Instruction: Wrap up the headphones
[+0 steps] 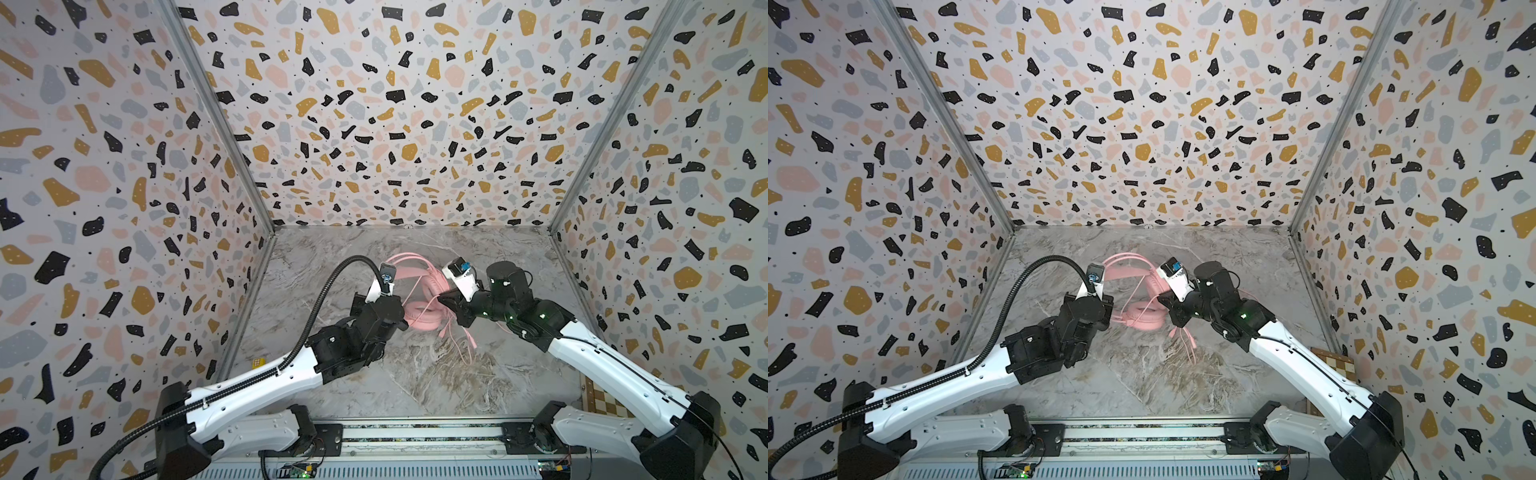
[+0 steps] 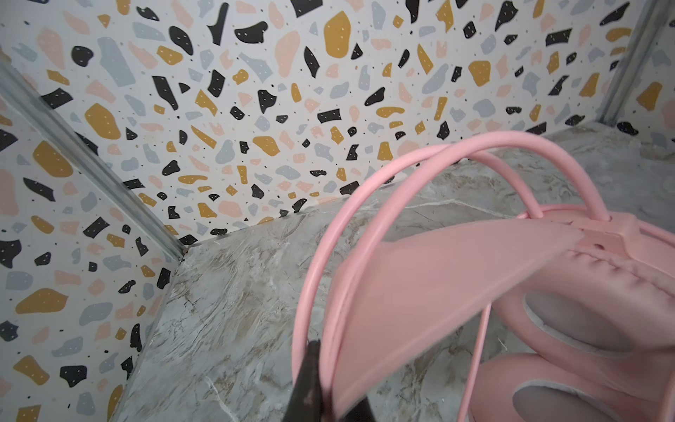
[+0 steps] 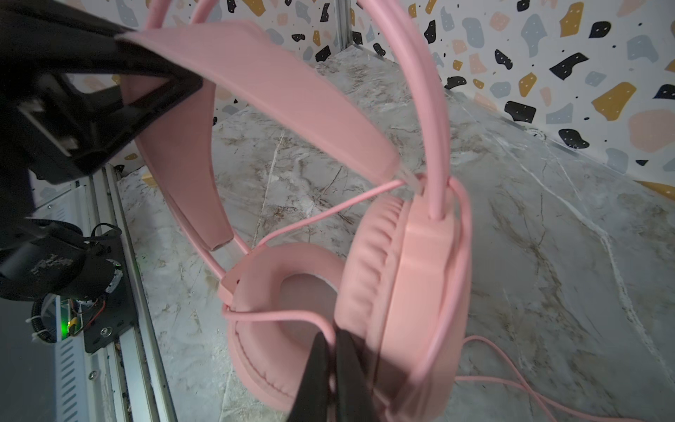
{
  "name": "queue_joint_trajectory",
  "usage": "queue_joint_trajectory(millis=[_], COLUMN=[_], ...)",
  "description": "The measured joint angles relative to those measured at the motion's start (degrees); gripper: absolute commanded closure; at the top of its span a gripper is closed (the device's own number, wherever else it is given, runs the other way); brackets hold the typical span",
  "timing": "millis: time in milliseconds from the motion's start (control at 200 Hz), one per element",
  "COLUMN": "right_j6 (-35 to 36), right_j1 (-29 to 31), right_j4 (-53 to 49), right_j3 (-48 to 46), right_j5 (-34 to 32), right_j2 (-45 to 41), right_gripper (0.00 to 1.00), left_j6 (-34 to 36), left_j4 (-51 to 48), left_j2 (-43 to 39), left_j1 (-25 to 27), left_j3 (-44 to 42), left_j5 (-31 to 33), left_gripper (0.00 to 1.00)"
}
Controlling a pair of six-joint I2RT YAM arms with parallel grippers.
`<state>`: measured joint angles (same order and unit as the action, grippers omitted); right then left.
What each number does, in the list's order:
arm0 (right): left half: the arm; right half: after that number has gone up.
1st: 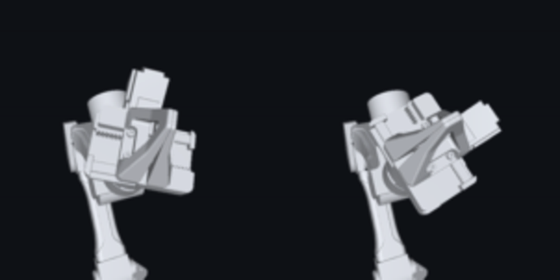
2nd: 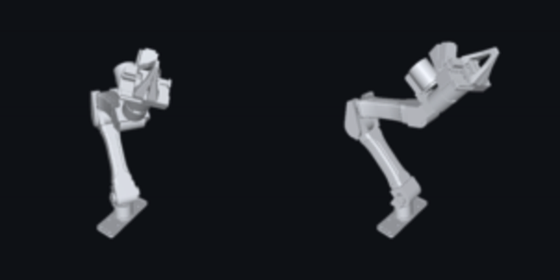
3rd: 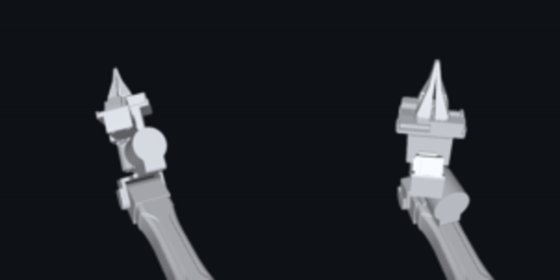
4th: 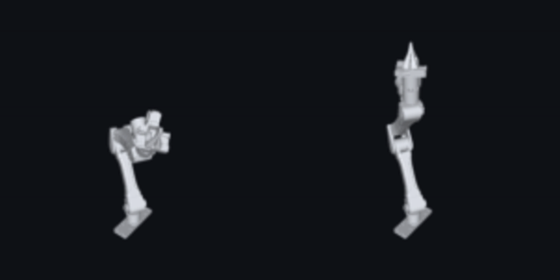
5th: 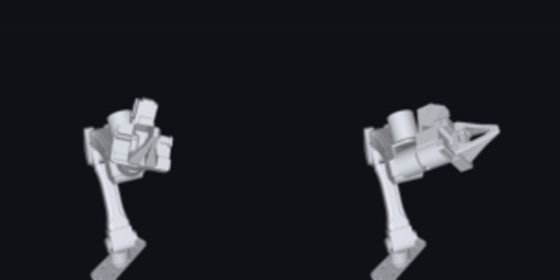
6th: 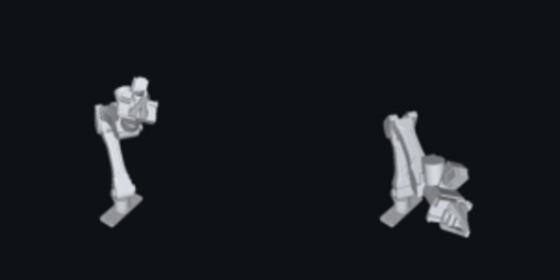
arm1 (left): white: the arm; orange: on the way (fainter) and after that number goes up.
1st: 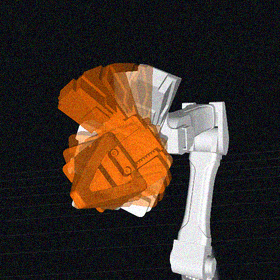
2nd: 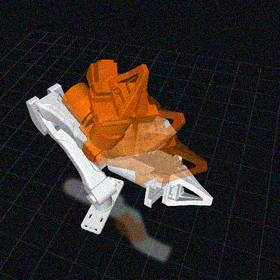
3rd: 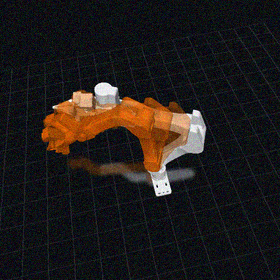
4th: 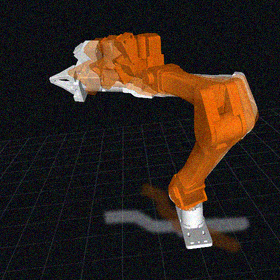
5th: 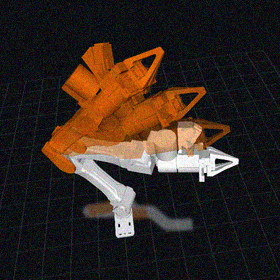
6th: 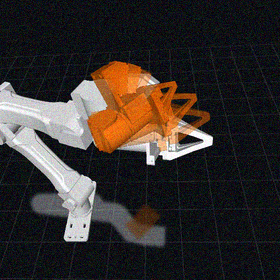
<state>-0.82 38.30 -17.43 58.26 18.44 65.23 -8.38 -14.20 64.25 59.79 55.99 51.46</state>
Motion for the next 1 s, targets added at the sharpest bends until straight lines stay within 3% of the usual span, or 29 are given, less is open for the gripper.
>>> queue_joint_trajectory(millis=[180, 666, 831, 1001], right_j6=[1.2, -1.3, -1.1, 0.5], right_j1=[-0.2, -0.2, -0.2, -0.2], right_j4=[-1.8, -1.4, -1.0, -1.2], right_j3=[0.0, -0.7, -0.7, -0.7], right_j5=[1.8, 5.1, 4.3, 0.6], right_j2=[0.2, 0.8, 0.7, 0.7], right_gripper=[1.00, 1.00, 1.00, 1.00], left_j6=[0.4, -1.8, -1.3, -2.5], left_j4=[-4.0, -6.3, -6.7, -8.6], left_j2=[3.1, 1.4, 2.1, 5.1], left_j1=[0.1, 0.8, 0.8, 0.8], left_j3=[1.5, 1.5, 1.5, 1.7], left_j5=[2.5, 23.4, 24.2, 20.0], left_gripper=[1.00, 1.00, 1.00, 1.00])
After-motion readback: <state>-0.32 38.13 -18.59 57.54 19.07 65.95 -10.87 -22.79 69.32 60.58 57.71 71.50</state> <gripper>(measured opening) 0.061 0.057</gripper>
